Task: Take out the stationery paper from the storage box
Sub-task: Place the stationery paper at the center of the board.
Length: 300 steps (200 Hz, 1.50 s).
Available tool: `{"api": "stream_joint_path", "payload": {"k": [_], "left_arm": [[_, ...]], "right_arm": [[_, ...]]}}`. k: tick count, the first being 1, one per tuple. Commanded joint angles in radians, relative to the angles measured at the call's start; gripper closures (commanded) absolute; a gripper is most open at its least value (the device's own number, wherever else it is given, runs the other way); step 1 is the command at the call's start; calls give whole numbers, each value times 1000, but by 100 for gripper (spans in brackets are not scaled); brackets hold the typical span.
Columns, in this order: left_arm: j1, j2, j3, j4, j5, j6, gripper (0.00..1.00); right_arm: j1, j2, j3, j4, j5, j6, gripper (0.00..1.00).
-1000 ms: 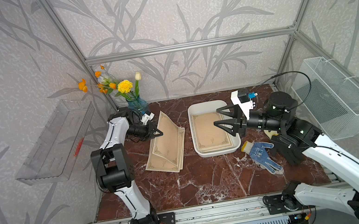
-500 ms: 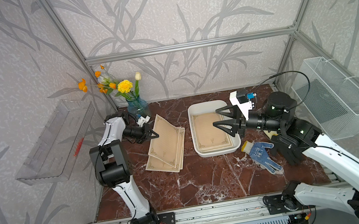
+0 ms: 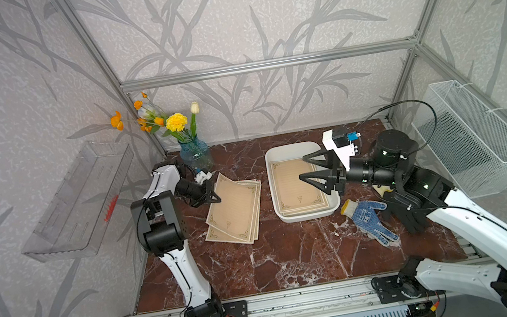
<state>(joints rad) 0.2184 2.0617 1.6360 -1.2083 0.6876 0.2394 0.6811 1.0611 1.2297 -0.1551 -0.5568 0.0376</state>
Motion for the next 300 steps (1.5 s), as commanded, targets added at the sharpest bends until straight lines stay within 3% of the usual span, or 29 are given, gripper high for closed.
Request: {"api": "stream_joint_path", "payload": {"k": [1, 50, 88, 169, 205, 235, 257, 300], "left_arm": [[3, 14, 30, -23, -55, -9, 94], [4, 23, 28, -12, -111, -36, 78], [4, 28, 32, -5, -217, -74, 78], [7, 2, 45, 13, -403, -129, 65], [4, -64, 57, 22, -450, -147, 65], [0, -152, 64, 53, -418, -164, 65], [-9, -252, 22, 143, -322, -176, 64], [-99, -529, -199, 516, -148, -180, 64]], "right_arm": [[11, -1, 31, -3, 12, -15, 41], [23, 6, 40, -16, 52, -26, 41], [29, 25, 79, -68, 131, -36, 42], [29, 105, 191, -283, 489, -32, 42], [29, 159, 237, -350, 600, -20, 42], [19, 175, 263, -398, 681, -14, 42], [-17, 177, 272, -437, 692, 2, 42], [-112, 196, 286, -505, 682, 70, 45]]}}
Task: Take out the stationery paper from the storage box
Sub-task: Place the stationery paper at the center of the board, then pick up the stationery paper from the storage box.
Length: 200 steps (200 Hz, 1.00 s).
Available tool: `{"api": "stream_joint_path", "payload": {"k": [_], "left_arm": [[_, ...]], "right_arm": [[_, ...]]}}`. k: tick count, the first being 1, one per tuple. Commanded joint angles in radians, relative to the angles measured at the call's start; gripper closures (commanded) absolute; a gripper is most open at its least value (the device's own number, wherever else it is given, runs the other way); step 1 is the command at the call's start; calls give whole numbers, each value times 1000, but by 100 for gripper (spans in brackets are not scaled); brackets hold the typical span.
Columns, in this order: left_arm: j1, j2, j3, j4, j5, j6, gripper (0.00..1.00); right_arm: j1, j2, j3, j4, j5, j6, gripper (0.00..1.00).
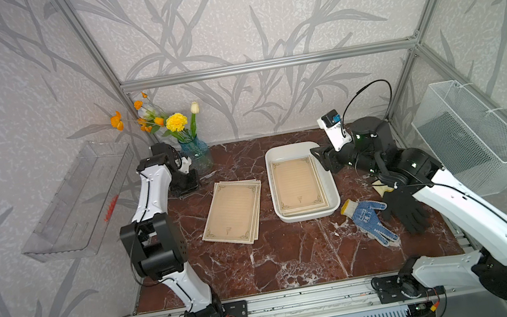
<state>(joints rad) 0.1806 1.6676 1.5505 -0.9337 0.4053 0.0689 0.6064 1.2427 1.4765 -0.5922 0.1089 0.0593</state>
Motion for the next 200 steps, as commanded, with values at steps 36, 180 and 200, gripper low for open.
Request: {"api": "stream_joint_path", "payload": {"k": [36, 180, 200], "left_arm": [[-162, -389, -427, 733, 256, -28, 47], [-313, -180, -406, 800, 297, -288, 35], [-319, -116, -369, 751, 291, -317, 35]], "right_arm": [[-69, 72, 53, -101, 17, 61, 46], [-114, 341, -35, -71, -71, 178, 55], [-120, 409, -32, -65, -61, 193, 54]]}}
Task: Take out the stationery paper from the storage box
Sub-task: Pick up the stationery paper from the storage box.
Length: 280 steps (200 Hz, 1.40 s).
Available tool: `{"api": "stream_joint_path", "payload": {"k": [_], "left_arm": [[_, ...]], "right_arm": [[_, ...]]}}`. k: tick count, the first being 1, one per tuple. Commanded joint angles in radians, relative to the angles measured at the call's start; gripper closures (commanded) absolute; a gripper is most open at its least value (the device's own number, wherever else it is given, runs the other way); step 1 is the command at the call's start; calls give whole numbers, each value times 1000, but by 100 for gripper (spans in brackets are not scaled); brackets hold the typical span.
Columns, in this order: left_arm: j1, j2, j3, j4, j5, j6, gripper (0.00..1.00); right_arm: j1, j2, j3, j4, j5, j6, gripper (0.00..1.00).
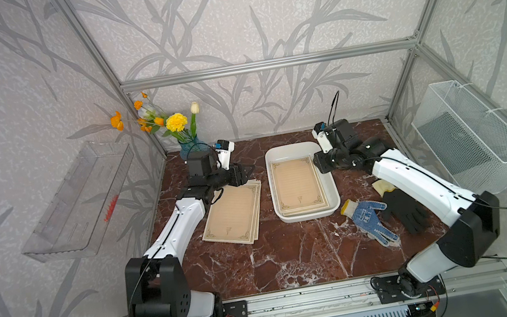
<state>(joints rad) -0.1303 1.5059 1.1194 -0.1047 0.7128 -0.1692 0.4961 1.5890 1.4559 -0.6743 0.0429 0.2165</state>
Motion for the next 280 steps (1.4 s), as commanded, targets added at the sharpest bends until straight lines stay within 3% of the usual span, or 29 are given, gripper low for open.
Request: {"api": "stream_joint_path", "payload": {"k": [1, 47, 106, 154, 196, 280], "left_arm": [[-9, 48, 64, -79, -17, -80, 35], [-51, 177, 141, -233, -73, -53, 35], [-89, 298, 221, -331, -54, -49, 35], [-98, 343, 242, -346, -26, -55, 36], [-104, 380, 256, -348, 22, -58, 44], [-109, 429, 286, -378, 40, -64, 46]], "right_arm": [[-10, 65, -11, 16, 5, 36, 54], [-51, 241, 27, -6, -33, 75, 50], [-70, 382, 75, -3, -41, 96, 47], [-89, 436, 96, 7, -55, 112, 47], [-97, 476, 114, 15, -75, 126, 47], [-99, 543, 157, 12, -98, 146, 47]]}}
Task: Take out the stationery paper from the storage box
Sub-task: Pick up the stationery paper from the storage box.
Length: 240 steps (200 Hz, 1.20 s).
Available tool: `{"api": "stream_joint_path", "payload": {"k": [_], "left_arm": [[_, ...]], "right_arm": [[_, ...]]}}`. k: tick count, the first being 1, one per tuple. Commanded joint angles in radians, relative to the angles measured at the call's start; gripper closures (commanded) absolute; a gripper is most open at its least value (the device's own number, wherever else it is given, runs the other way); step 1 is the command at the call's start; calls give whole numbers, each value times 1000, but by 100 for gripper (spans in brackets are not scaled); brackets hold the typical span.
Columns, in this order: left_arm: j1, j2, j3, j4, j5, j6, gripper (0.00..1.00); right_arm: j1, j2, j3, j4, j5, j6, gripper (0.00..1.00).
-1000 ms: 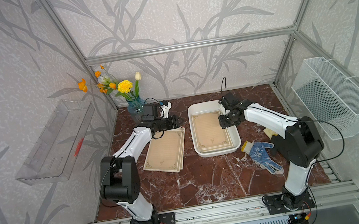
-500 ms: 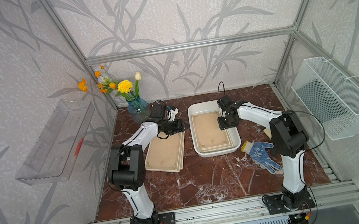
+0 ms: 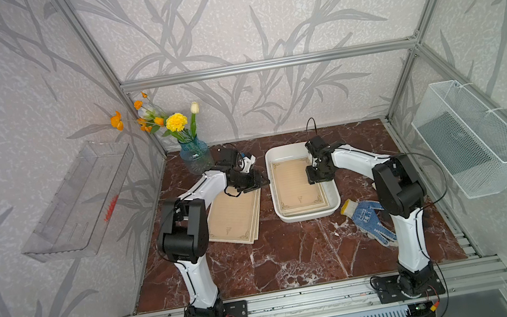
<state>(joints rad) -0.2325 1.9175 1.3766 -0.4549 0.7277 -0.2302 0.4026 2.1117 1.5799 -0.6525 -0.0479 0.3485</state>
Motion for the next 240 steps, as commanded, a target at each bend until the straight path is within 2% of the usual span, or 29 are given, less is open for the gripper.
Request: {"api": "stream_joint_path", "payload": {"k": [1, 82, 202, 227, 240], "left_arm": [[-7, 17, 29, -28, 25, -4, 46], [-13, 36, 33, -29, 30, -20, 46], [-19, 48, 45, -46, 24, -27, 45], [-22, 52, 50, -57, 17, -27, 45], [-22, 53, 53, -60, 14, -26, 45]], "right_arm": [[-5, 22, 33, -10, -8, 14, 47], [-5, 30, 47, -5, -44, 30, 49], [-5, -86, -29, 120, -131, 71, 58], [-10, -98, -38, 143, -179, 94, 62], [-12, -111, -51, 166, -204, 106, 67]]}}
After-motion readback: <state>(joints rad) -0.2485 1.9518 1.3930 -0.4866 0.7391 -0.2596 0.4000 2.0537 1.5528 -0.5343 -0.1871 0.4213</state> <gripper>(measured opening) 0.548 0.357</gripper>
